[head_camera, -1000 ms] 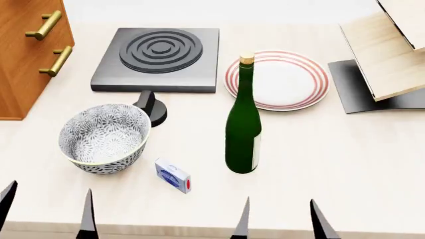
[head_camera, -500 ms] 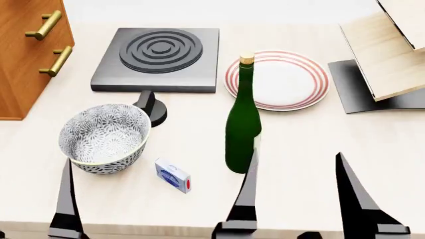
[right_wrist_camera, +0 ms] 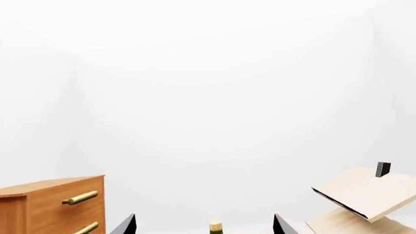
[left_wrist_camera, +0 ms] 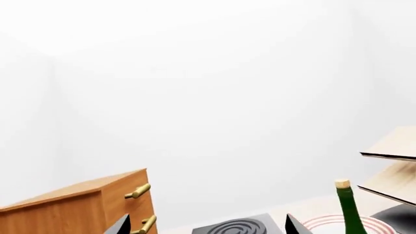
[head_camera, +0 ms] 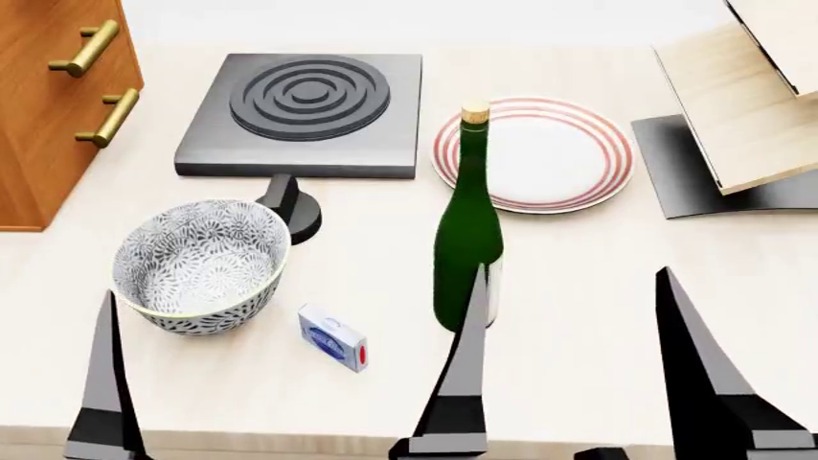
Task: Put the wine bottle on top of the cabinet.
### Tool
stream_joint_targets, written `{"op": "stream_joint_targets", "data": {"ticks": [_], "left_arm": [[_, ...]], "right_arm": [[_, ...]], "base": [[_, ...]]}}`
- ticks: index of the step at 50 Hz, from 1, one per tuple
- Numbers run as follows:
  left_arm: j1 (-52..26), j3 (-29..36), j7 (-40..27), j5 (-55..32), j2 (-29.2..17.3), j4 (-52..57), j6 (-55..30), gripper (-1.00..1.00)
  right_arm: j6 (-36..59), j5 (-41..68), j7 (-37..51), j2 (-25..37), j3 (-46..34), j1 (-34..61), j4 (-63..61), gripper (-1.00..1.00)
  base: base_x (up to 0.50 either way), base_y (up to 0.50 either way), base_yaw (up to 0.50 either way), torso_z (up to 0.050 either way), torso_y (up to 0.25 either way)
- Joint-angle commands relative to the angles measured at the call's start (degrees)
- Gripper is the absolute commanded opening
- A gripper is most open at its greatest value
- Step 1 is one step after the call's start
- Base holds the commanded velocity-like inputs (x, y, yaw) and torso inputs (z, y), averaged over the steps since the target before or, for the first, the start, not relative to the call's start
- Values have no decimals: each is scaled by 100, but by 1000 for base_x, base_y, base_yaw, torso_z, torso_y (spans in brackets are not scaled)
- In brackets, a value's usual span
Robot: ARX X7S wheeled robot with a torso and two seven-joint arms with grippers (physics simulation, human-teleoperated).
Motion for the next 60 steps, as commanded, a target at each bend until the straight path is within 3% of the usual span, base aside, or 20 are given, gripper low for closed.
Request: {"op": "stream_joint_targets", "data": {"ticks": [1, 9, 36, 52, 60], "left_arm": [[26, -56, 225, 185, 168, 39, -6, 100], [81, -195, 794, 637, 611, 63, 66, 100], [89, -231, 910, 697, 712, 59, 70, 100], [93, -267, 906, 573, 740, 60, 55, 100], [74, -234, 889, 554, 715, 65, 24, 100]], "right_arm": [[-136, 205, 202, 222, -118, 56, -58, 100], [-248, 366, 302, 279, -86, 43, -27, 100], [-215, 441, 691, 483, -166, 126, 130, 100], [-214, 460, 811, 585, -299, 146, 119, 100], [-158, 453, 857, 667, -380, 199, 96, 100]], "base": [[180, 0, 0, 0, 0], [479, 0, 0, 0, 0], [493, 0, 0, 0, 0], [0, 1, 0, 0, 1], [0, 444, 0, 0, 0]]}}
